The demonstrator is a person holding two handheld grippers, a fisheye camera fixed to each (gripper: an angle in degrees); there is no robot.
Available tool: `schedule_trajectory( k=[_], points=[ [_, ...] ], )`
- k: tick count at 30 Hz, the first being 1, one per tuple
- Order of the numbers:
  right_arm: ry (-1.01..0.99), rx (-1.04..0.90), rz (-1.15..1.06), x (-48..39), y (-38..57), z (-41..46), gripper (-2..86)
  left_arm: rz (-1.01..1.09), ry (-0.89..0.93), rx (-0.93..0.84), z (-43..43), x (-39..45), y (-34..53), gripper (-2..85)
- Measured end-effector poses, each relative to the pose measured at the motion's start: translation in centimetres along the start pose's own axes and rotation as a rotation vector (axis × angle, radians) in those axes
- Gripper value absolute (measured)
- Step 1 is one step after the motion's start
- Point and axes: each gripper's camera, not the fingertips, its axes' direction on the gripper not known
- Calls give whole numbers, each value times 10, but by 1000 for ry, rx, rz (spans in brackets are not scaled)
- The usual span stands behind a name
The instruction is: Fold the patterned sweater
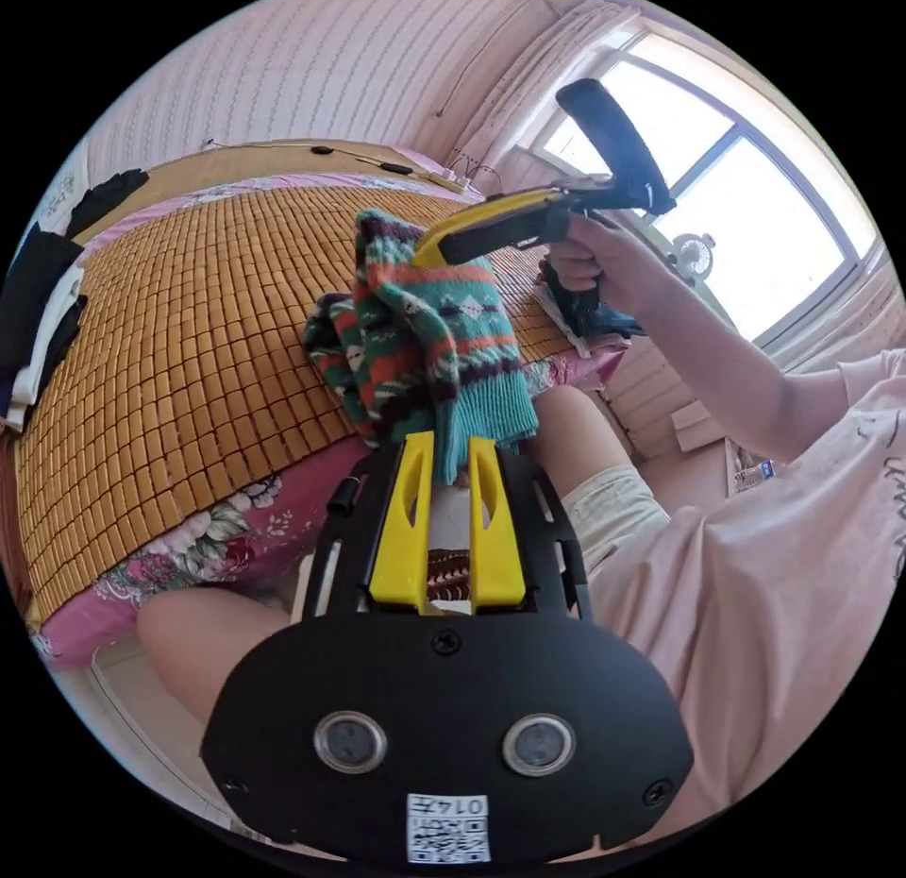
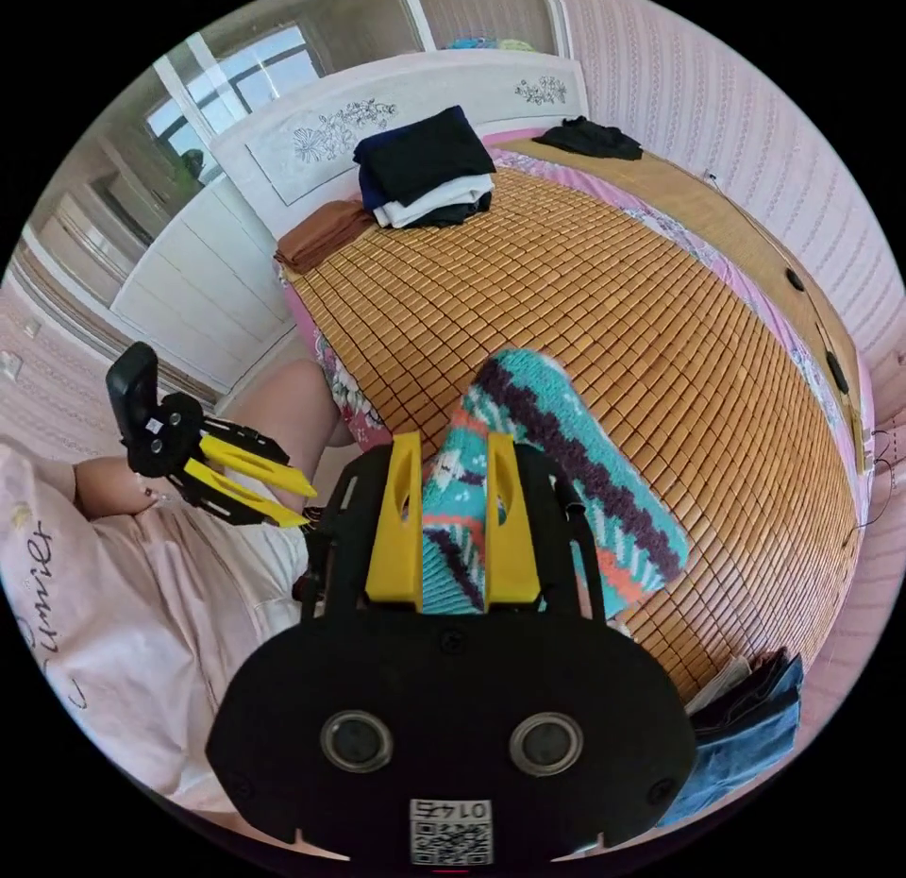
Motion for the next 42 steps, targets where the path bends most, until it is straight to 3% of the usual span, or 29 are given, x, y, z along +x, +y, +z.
schedule_trajectory(
  k=[3,7,10,15,19,25,28,30,32,40,42],
  points=[
    [111,56,52,14,-4,-11,11,81,0,-9,22,10,-26,65],
    [137,-50,76,31,-36,33,-1,143,-91,-15,50,16,-55,52],
    [169,-134,79,43,-70,73,-4,64,-207,-56,64,-6,-60,6],
    [150,-347,73,66,-116,131,-5,-77,-140,-49,70,-59,-58,-9],
    [129,-366,112,81,-123,146,-6,-103,-149,-93,78,-81,-64,-9],
    [49,-238,180,104,-94,114,-5,-181,-43,-105,76,-112,-77,-1],
    [-29,-30,219,112,-51,55,3,-190,48,-30,57,-118,-80,53],
    [-34,183,261,117,8,1,54,-200,59,11,48,-121,-81,99],
    [38,267,339,125,56,-28,135,-220,56,51,44,-129,-86,138],
    [17,236,727,182,214,-21,239,-217,94,6,94,-147,-132,204],
    [-118,295,809,199,241,-17,239,-197,65,-13,103,-146,-141,211]
  ],
)
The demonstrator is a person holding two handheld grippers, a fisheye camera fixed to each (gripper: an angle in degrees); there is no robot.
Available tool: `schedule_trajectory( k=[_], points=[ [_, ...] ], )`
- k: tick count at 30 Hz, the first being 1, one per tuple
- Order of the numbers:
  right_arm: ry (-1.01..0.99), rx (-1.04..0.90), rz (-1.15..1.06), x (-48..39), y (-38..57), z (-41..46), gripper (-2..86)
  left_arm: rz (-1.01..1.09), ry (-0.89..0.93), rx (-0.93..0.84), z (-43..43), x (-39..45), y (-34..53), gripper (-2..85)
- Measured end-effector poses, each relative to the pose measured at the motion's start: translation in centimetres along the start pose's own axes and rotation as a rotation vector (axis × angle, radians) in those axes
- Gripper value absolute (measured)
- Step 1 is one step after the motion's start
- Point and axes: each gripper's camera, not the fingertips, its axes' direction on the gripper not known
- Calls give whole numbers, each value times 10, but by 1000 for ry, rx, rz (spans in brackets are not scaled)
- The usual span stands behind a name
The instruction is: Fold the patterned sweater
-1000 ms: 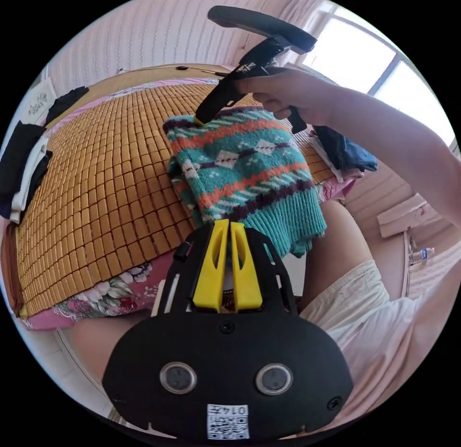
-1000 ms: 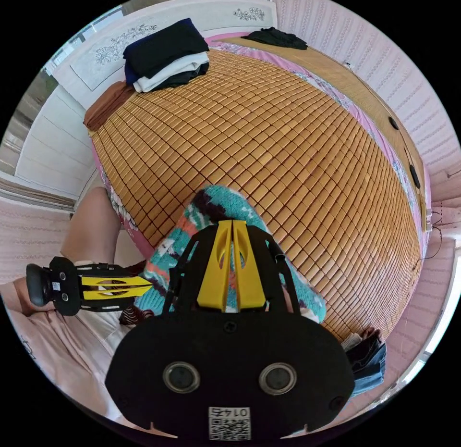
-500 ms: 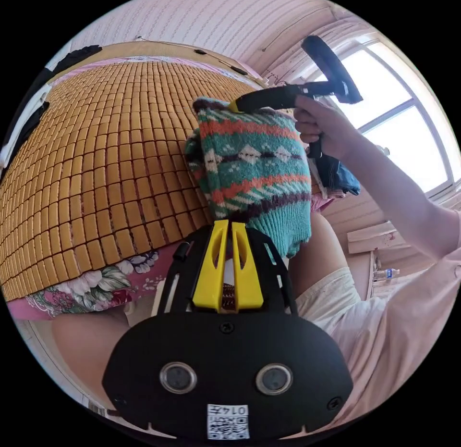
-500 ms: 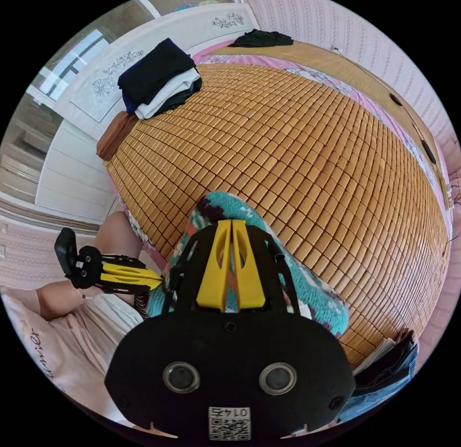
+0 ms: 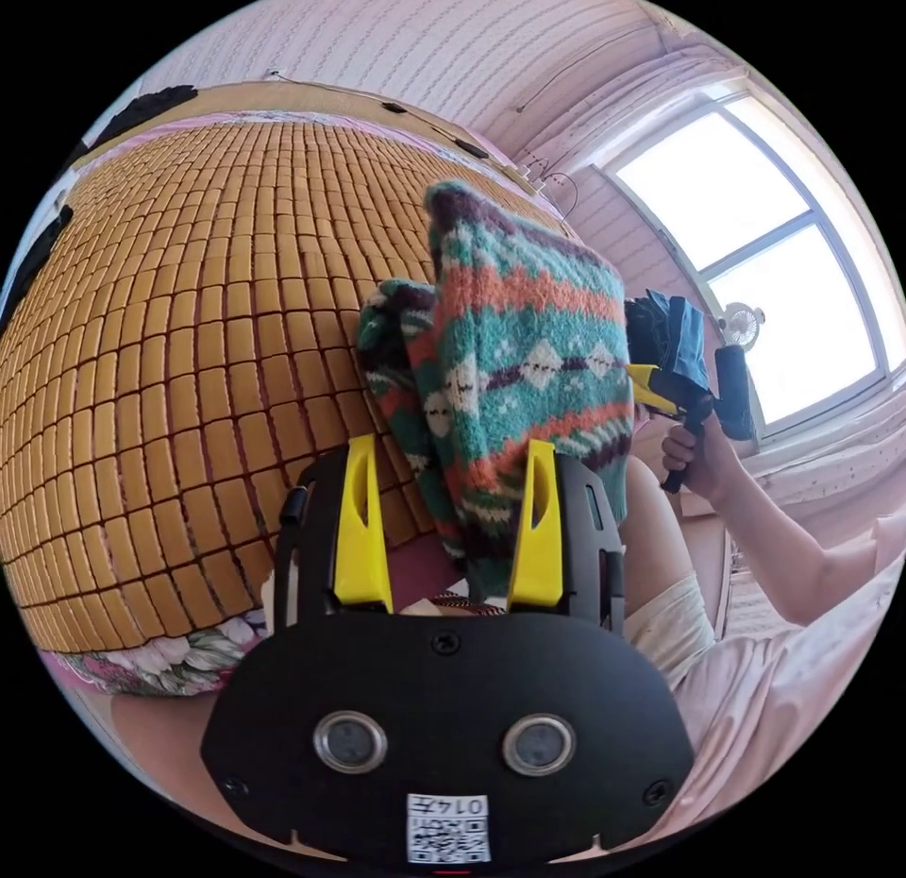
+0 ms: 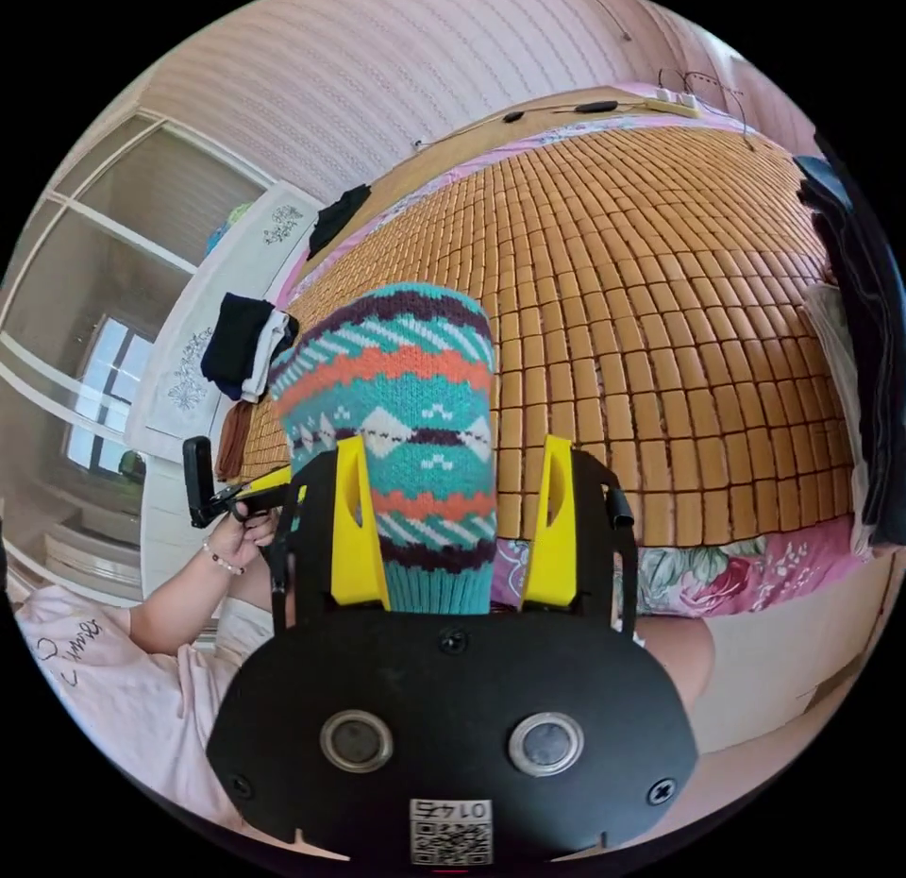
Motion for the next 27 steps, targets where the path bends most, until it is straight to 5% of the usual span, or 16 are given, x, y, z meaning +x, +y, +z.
schedule_trajectory(
  k=[11,19,27],
  points=[
    [-343,-84,82,61,3,-5,195,-34,133,-41,27,4,-21,158],
    [-232,-100,-87,17,9,-41,147,-9,96,-22,30,24,-15,97],
    [-215,91,-357,-34,44,-158,144,190,64,7,-8,119,-6,81]
  ],
)
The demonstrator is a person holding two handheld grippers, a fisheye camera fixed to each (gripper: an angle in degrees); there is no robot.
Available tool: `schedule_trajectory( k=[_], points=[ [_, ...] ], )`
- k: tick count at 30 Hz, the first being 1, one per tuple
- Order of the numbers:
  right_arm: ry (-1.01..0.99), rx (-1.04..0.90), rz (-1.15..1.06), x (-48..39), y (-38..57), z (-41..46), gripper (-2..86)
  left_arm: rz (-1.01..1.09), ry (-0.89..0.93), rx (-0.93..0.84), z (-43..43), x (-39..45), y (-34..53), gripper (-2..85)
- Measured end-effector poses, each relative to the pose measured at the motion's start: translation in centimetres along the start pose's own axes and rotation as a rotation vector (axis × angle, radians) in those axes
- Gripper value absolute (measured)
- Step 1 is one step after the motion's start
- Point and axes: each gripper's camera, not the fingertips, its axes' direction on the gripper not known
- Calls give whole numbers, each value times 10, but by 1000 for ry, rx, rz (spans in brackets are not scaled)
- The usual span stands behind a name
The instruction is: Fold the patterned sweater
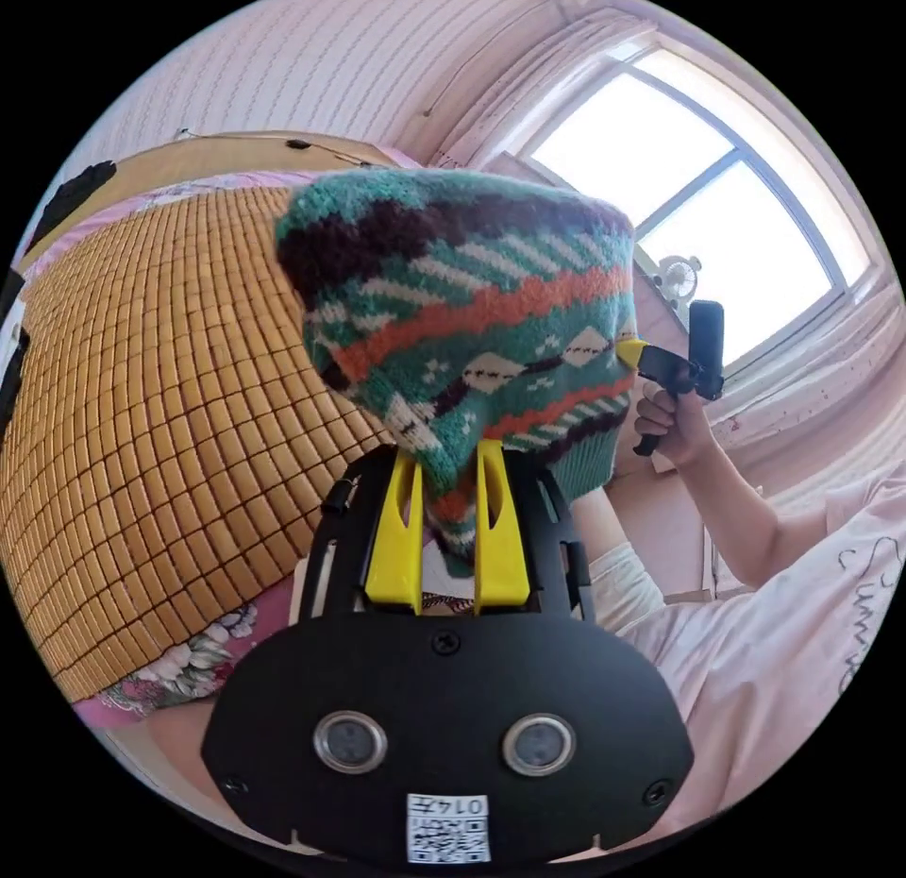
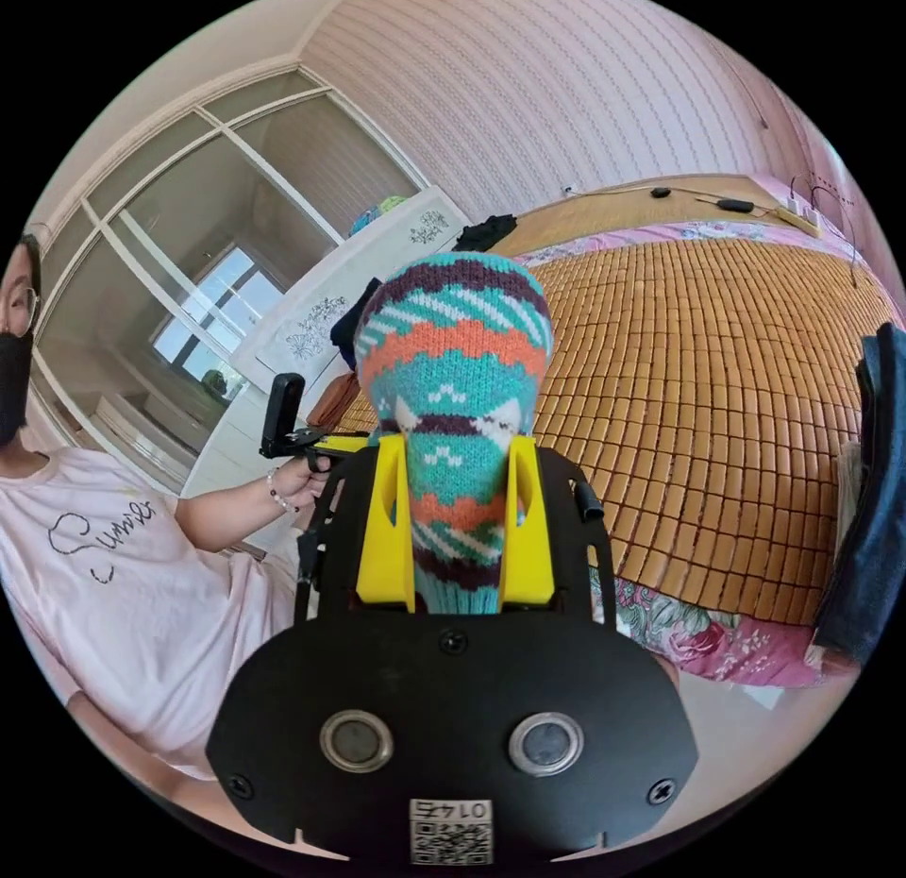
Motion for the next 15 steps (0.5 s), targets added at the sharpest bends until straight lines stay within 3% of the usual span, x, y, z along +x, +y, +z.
schedule_trajectory(
  k=[4,8,12,15],
  points=[
    [72,106,-21,-7,3,-97,146,191,93,42,4,89,-47,81],
    [315,143,46,5,-12,-233,152,357,282,41,51,195,-126,87],
    [687,33,254,67,-45,-309,154,366,275,31,124,276,-192,94],
    [785,-108,449,147,-41,-287,135,239,197,-88,205,304,-220,66]
  ],
)
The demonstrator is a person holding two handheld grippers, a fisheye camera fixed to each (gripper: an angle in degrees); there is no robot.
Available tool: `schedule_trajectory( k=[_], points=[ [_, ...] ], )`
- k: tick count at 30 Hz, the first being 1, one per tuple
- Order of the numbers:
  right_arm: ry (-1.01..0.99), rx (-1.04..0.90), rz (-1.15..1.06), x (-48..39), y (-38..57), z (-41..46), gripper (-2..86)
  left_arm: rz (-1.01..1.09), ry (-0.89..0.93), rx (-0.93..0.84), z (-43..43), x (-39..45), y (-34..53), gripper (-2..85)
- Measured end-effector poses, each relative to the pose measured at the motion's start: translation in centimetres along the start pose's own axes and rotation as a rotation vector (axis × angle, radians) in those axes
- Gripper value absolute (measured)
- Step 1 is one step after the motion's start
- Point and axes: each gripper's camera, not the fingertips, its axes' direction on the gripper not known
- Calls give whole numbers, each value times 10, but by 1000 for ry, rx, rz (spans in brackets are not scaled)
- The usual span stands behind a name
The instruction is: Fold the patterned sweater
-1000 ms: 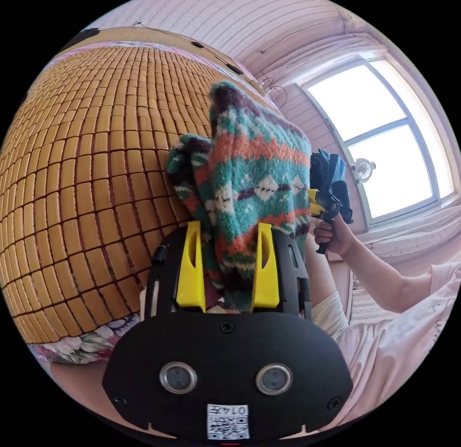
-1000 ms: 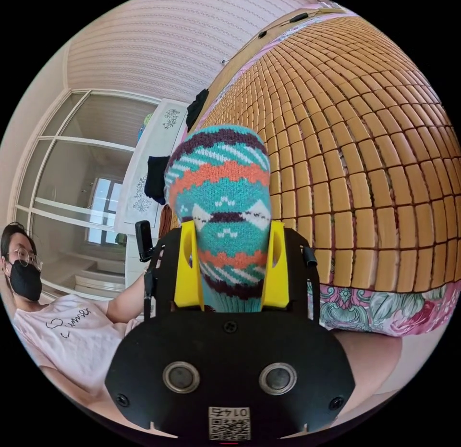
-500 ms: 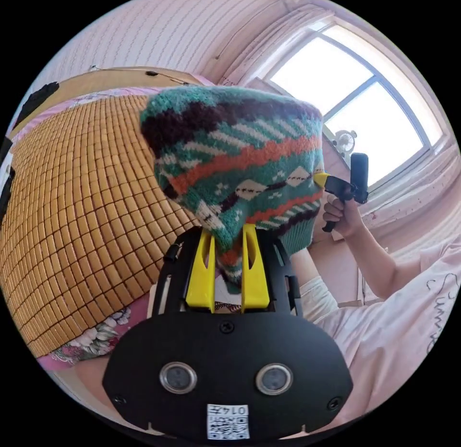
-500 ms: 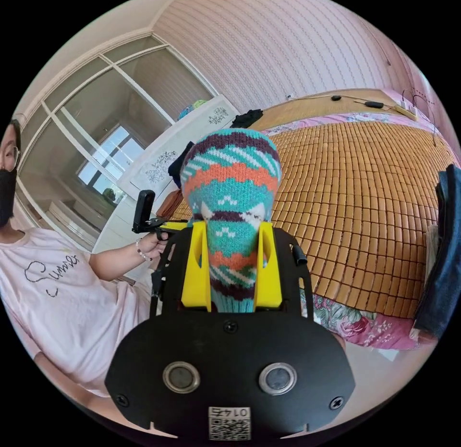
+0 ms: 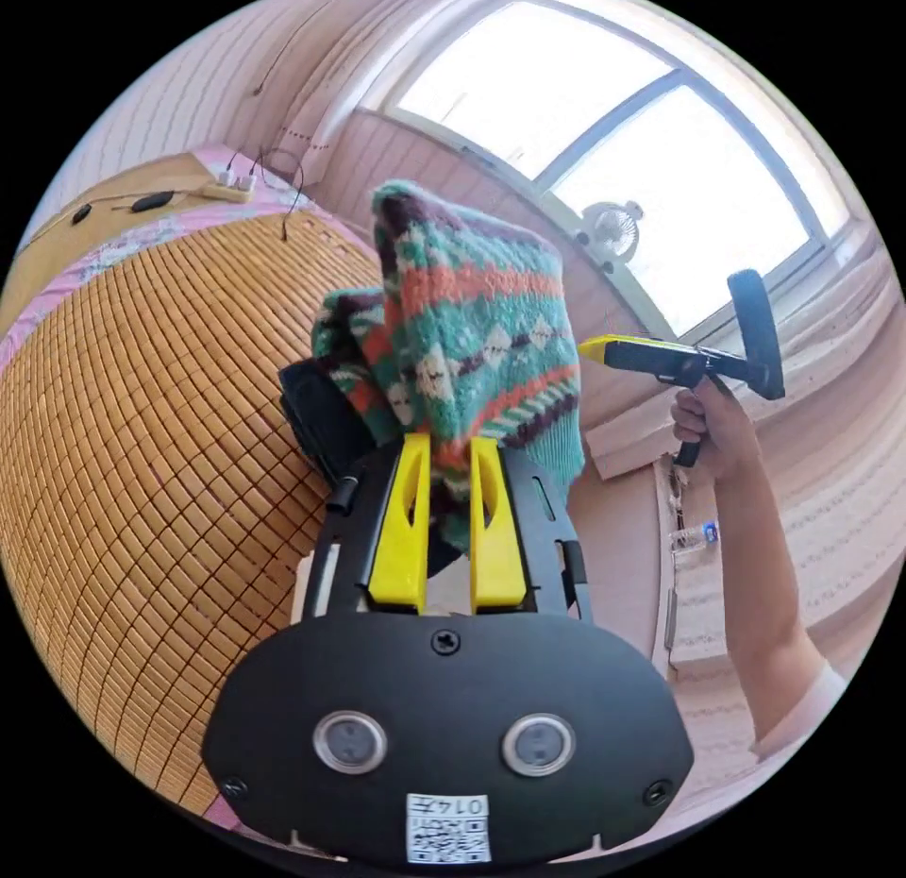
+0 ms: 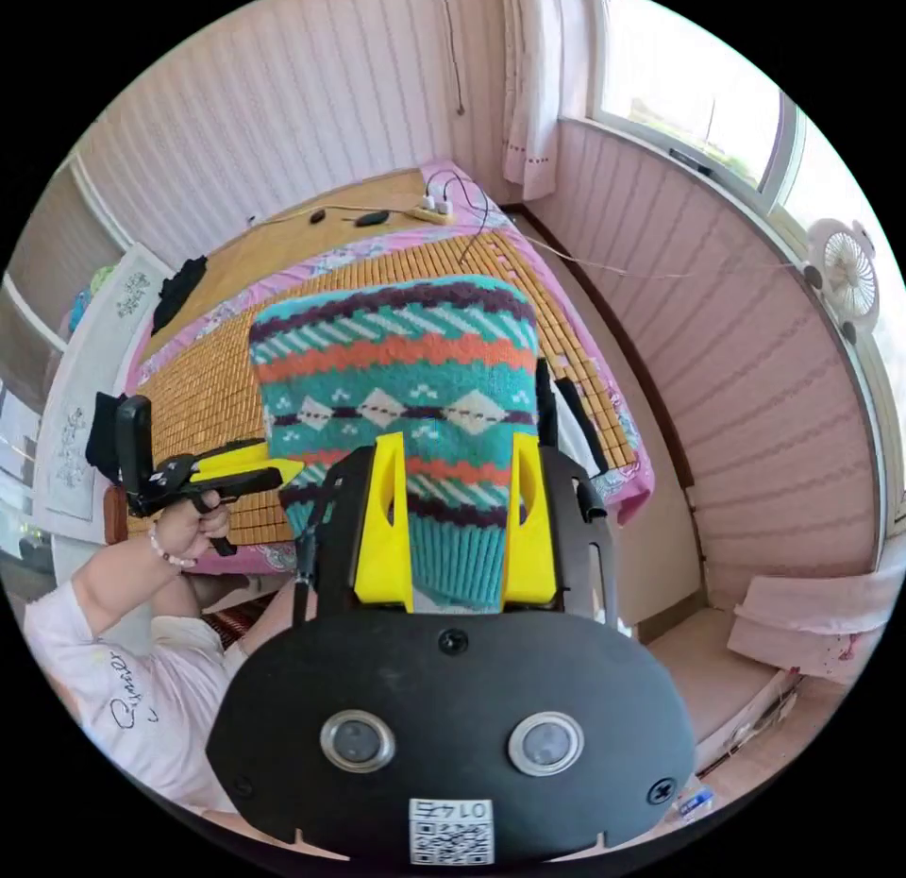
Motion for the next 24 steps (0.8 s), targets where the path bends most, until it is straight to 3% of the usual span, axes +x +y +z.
schedule_trajectory(
  k=[1,2,5,9,12,17,24],
  points=[
    [-8,-50,10,3,-2,21,131,-22,-11,-86,29,2,-6,57],
    [6,-134,16,4,-4,59,123,-16,-13,-59,38,8,-7,53],
    [134,-21,7,-15,5,81,122,99,-84,-64,41,36,-11,52],
    [137,56,-7,-36,19,83,120,128,-147,-73,33,55,-5,59],
    [164,75,-38,-58,39,79,123,235,-180,-77,3,74,18,66],
    [184,187,-40,-101,93,57,130,383,-498,-140,-69,88,101,80],
    [55,282,-191,-233,210,43,131,269,-596,-113,-178,79,208,90]
  ],
)
